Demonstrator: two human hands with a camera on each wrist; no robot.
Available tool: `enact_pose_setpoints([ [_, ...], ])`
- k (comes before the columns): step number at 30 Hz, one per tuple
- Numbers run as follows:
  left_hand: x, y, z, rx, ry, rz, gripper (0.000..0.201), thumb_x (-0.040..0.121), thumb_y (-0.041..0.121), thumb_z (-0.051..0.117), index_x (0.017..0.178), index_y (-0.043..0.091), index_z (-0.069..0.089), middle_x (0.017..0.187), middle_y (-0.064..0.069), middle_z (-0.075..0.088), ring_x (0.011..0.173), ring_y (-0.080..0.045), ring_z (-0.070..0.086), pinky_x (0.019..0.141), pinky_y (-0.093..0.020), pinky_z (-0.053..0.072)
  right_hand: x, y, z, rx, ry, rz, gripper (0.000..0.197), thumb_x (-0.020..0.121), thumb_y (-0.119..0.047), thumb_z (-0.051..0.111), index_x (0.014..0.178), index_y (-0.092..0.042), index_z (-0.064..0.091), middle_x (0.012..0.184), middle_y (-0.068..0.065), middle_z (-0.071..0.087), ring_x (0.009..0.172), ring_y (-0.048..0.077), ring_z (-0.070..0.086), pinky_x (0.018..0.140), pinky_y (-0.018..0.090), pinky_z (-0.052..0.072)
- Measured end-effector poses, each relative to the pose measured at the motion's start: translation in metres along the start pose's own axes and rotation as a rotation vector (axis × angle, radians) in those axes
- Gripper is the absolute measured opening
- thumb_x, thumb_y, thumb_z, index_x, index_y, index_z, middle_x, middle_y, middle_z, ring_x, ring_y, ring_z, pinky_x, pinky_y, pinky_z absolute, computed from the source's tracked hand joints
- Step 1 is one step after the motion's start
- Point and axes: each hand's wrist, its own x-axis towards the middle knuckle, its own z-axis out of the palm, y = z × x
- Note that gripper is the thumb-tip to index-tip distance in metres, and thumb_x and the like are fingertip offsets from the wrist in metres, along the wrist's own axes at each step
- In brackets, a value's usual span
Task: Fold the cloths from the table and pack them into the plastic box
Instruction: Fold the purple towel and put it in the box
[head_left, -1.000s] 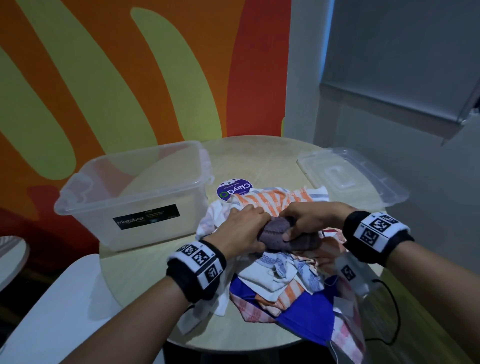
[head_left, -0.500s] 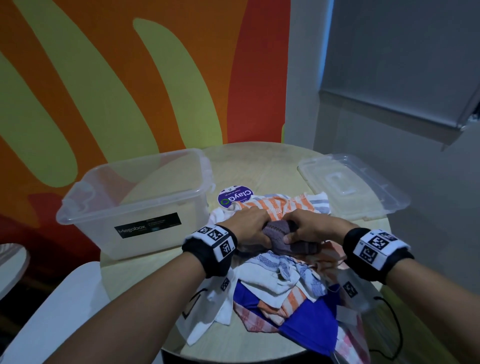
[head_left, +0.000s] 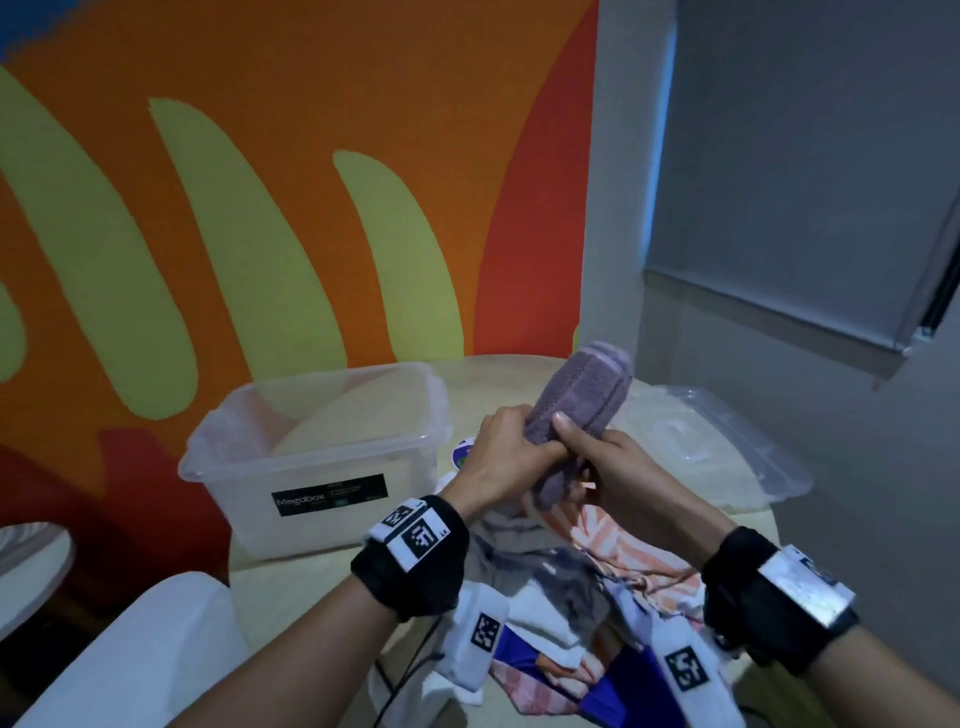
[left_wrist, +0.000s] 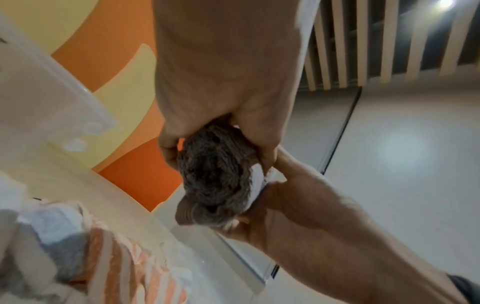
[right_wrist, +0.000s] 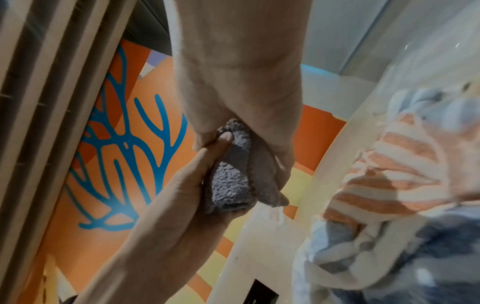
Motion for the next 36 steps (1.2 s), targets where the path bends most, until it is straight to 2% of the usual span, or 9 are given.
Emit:
enact_pose_setpoints([
  [3,-0.012,0.006,-0.023,-0.217,-0.07,-0.023,0.031,0.084,0.036,0.075,0.104,0.013,0.074,0.093,-0.006,0.08,0.087,-0.022,0.078,0.077,-0.047,0.064,0.011,-0.015,0.024,-0.006,-0.004,-0.048,0.036,0.097,-0.037,0.065,0.117,-0.008,0.07,0.105,0.009,0.078,0.092,0.022,0.075,0.083,0.039,0.057],
  [7,-0.033,0.004,-0.089,-0.178,-0.29,0.007,0.032,0.097,0.032,0.071,0.121,0.011,0.073,0.11,-0.002,0.079,0.102,-0.016,0.075,0.082,-0.028,0.057,0.029,-0.019,0.051,0.012,0.027,-0.063,0.027,0.096,-0.023,0.068,0.112,-0.002,0.071,0.105,0.016,0.077,0.095,0.03,0.075,0.086,0.045,0.058],
  [10,-0.036,-0.013,-0.15,0.166,-0.142,0.023,0.036,0.095,0.046,0.07,0.107,0.014,0.079,0.104,-0.005,0.079,0.092,-0.012,0.07,0.09,-0.043,0.055,0.05,-0.021,0.074,-0.037,0.034,-0.055,0.025,0.092,-0.022,0.072,0.106,-0.001,0.07,0.099,0.015,0.076,0.086,0.026,0.072,0.079,0.04,0.054],
  [13,-0.03,-0.038,-0.204,0.394,0.067,-0.087,0.036,0.094,0.04,0.073,0.085,0.005,0.077,0.078,-0.003,0.072,0.069,-0.023,0.06,0.066,-0.038,0.047,0.069,-0.027,0.106,-0.112,-0.027,-0.011,0.022,0.091,-0.025,0.074,0.101,-0.005,0.069,0.083,0.005,0.074,0.072,0.017,0.07,0.067,0.028,0.052],
  [18,-0.025,-0.077,-0.263,0.661,0.282,-0.359,0.043,0.094,0.019,0.067,0.063,0.013,0.039,0.061,-0.003,0.044,0.052,-0.022,0.038,0.05,-0.031,0.024,0.097,-0.041,0.161,-0.22,-0.071,-0.011,0.019,0.089,-0.029,0.075,0.096,-0.012,0.071,0.085,0.002,0.074,0.066,0.009,0.068,0.057,0.021,0.049],
  [20,-0.03,-0.094,-0.278,0.735,0.299,-0.459,0.035,0.096,0.01,0.061,0.066,0.01,0.042,0.072,-0.008,0.053,0.056,-0.021,0.045,0.046,-0.032,0.029,0.107,-0.043,0.174,-0.237,-0.056,-0.012,0.019,0.089,-0.029,0.076,0.092,-0.012,0.068,0.076,-0.001,0.07,0.059,0.004,0.064,0.049,0.016,0.044],
  [23,-0.038,-0.121,-0.29,0.749,0.249,-0.564,0.014,0.097,0.003,0.054,0.084,0.001,0.059,0.098,-0.023,0.064,0.081,-0.032,0.063,0.059,-0.036,0.049,0.117,-0.042,0.187,-0.287,-0.065,0.031,0.033,0.086,-0.035,0.078,0.102,-0.008,0.068,0.09,0.005,0.07,0.076,0.015,0.066,0.064,0.026,0.046],
  [26,-0.042,-0.141,-0.291,0.708,0.237,-0.603,0.005,0.095,0.0,0.055,0.093,-0.001,0.06,0.111,-0.022,0.066,0.092,-0.034,0.064,0.067,-0.036,0.05,0.128,-0.044,0.195,-0.33,-0.079,0.053,0.033,0.086,-0.034,0.078,0.103,-0.007,0.066,0.096,0.006,0.071,0.082,0.021,0.067,0.07,0.033,0.05],
  [36,-0.045,-0.15,-0.279,0.645,0.244,-0.603,0.036,0.079,-0.004,0.074,0.065,0.009,0.043,0.065,-0.005,0.05,0.052,-0.018,0.045,0.04,-0.024,0.03,0.175,-0.056,0.232,-0.601,-0.122,0.085,0.039,0.087,-0.028,0.077,0.111,-0.004,0.057,0.103,0.013,0.066,0.086,0.028,0.066,0.073,0.038,0.057],
])
